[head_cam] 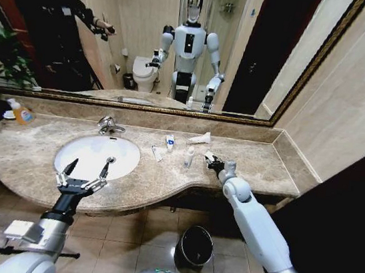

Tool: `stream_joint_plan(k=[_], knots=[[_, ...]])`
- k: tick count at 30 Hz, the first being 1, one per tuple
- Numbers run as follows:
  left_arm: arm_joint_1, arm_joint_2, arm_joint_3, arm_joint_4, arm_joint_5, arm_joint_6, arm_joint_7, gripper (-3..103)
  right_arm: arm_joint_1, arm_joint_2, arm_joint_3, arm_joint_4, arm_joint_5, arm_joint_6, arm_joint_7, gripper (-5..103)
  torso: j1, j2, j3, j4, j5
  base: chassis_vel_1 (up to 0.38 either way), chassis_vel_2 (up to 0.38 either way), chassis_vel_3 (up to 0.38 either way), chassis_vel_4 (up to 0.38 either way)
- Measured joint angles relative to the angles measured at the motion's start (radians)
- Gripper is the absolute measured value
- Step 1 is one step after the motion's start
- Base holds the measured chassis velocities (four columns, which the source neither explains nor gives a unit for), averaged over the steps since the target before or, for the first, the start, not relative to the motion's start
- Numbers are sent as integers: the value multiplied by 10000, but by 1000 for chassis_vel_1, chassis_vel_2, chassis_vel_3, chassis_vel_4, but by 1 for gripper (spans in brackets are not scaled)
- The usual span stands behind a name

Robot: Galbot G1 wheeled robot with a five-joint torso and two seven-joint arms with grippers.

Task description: Pick up the trash from the sink and place it in the trash bin.

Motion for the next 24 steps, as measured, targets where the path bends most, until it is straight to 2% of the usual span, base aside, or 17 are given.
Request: stream_joint_plan(k=[1,4,6,14,16,18,19,21,24], knots=[[0,0,0,0,0,0,0,100,2,-45,-8,2,-6,2,0,19,0,0,0,0,0,0,0,0,0],[0,0,0,0,0,0,0,100,2,-76,-10,-2,-13,4,0,13,0,0,0,0,0,0,0,0,0],[0,0,0,0,0,0,0,100,-6,-124,-6,-40,-27,29,-6,3,0,0,0,0,0,0,0,0,0],[0,0,0,0,0,0,0,100,-265,-246,289,387,238,161,39,0,0,0,0,2,2,0,0,0,0],[0,0,0,0,0,0,0,100,-512,-330,607,802,468,136,46,0,0,0,-1,2,-1,0,0,0,0],[0,1,0,0,0,0,0,100,-1109,-393,1385,1632,856,-31,68,0,0,0,-1,-1,2,0,0,0,0],[0,1,0,0,0,0,0,100,-1109,-393,1385,1632,856,-31,68,0,0,0,-1,-1,2,0,0,0,0],[-1,0,1,0,0,0,0,100,-1812,-624,2099,2647,1221,-154,238,0,0,2,-1,0,3,0,0,0,0],[-1,1,1,0,0,0,0,100,-2169,-900,2414,3088,1312,-161,298,0,-2,2,-2,0,1,0,0,0,0]])
